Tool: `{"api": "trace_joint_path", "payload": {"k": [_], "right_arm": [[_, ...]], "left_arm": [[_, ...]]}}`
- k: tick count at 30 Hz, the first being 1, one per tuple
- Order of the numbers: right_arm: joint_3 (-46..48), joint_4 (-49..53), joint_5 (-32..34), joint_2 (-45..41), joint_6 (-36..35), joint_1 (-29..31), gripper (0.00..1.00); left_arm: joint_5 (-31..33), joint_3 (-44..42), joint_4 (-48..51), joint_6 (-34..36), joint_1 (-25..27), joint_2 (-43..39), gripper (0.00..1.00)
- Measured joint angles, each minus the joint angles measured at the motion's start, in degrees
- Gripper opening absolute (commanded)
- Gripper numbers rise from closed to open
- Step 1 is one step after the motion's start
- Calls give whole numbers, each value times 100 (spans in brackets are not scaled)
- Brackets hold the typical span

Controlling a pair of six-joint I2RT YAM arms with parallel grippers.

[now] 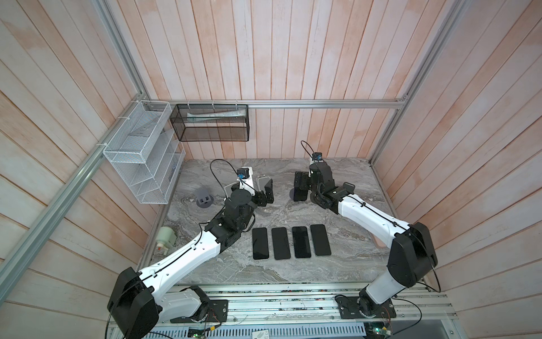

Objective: Remove the phone from the phone stand
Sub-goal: 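Move the left gripper toward the white stands while the right gripper approaches the blue-edged phone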

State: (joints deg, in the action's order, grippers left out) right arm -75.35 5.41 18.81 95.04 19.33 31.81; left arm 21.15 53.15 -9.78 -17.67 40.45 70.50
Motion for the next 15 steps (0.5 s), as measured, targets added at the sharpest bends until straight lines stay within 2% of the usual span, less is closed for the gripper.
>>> {"api": "trace_joint_path", "payload": {"k": [7,15], "right_arm": [[-844,706,-127,833,63,-175,98],[-1202,981,-393,1204,70,-361,98]], "left_arm": [[-503,66,184,-332,-164,-13,100],[-984,133,321,-632,-459,-13,100]]}}
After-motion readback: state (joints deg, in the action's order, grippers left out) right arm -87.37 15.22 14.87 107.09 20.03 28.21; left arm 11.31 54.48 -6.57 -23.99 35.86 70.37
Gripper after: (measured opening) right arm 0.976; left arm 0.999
